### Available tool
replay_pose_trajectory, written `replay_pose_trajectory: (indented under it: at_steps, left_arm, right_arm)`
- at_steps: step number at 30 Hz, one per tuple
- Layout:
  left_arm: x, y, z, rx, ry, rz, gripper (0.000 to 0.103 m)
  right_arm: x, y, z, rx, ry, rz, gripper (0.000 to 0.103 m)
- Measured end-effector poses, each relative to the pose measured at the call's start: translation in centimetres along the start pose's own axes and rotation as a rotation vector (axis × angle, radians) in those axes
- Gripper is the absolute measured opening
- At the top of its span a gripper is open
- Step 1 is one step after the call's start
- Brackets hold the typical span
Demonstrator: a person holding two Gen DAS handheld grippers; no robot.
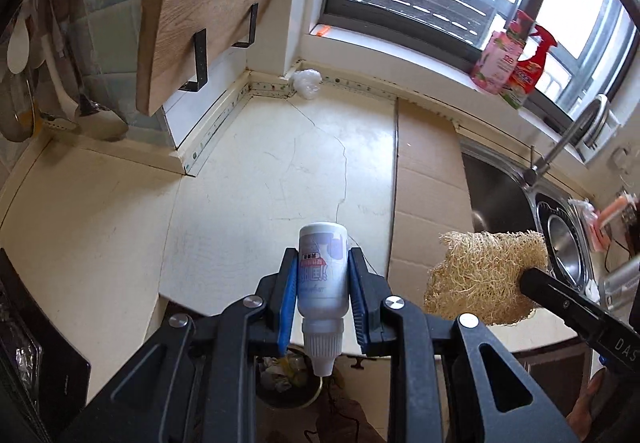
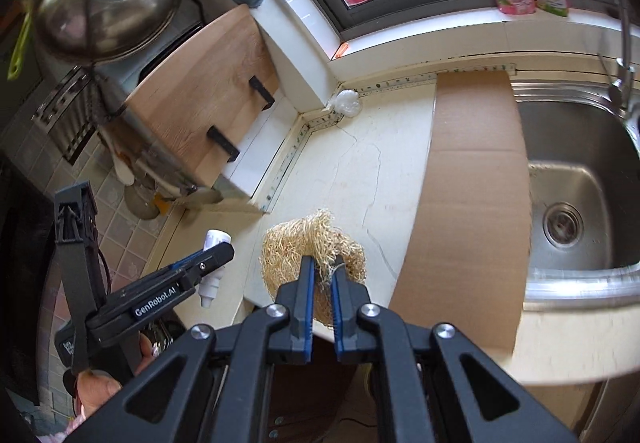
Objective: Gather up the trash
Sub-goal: 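Carry the white bottle and straw sponge down over the floor bin with both tools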
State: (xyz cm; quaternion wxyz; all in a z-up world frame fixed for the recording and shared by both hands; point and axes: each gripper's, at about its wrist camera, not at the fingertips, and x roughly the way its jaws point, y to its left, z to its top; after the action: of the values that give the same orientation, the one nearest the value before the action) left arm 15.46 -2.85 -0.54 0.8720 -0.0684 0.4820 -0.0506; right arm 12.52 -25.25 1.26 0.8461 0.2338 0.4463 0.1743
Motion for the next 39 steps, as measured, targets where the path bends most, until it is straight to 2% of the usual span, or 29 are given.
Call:
replay_pose_trajectory:
  at_steps: [7, 11, 17, 22, 28, 34, 39]
  left_arm:
    - [-4.7, 0.9, -7.0, 0.049, 0.033, -0.076, 0.022]
    - [-5.6, 1.0, -10.7, 0.080, 0.070, -0.093, 0.022]
    - [-4.8, 0.9, -15.1, 0.101, 0.140, -0.096, 0.022]
    - [-2.3, 1.4, -18.2, 0.101, 0.214, -0.086, 0.022]
    - [2.1, 3.0, -21.5, 0.067, 0.304, -0.040, 0.022]
    - [8.7, 5.7, -24.6, 0.016, 0.377, 0.027, 0.022]
    - [14.9, 8.0, -27.4, -0.013, 0.441, 0.025, 0.022]
  right_arm:
    - [-3.7, 2.7, -8.4, 0.005, 0.019, -0.035, 0.007]
    - [-4.8, 3.3, -12.4, 0.022, 0.058, -0.055, 0.007]
    - [-4.0, 2.9, -15.9, 0.048, 0.131, -0.093, 0.007]
    - [-2.0, 1.9, -18.6, 0.070, 0.198, -0.103, 0.007]
    - [1.8, -0.8, -21.3, 0.117, 0.277, -0.096, 0.007]
    - [8.3, -5.0, -24.4, 0.162, 0.356, -0.098, 0.007]
    - [14.7, -8.0, -27.2, 0.193, 0.436, -0.119, 0.007]
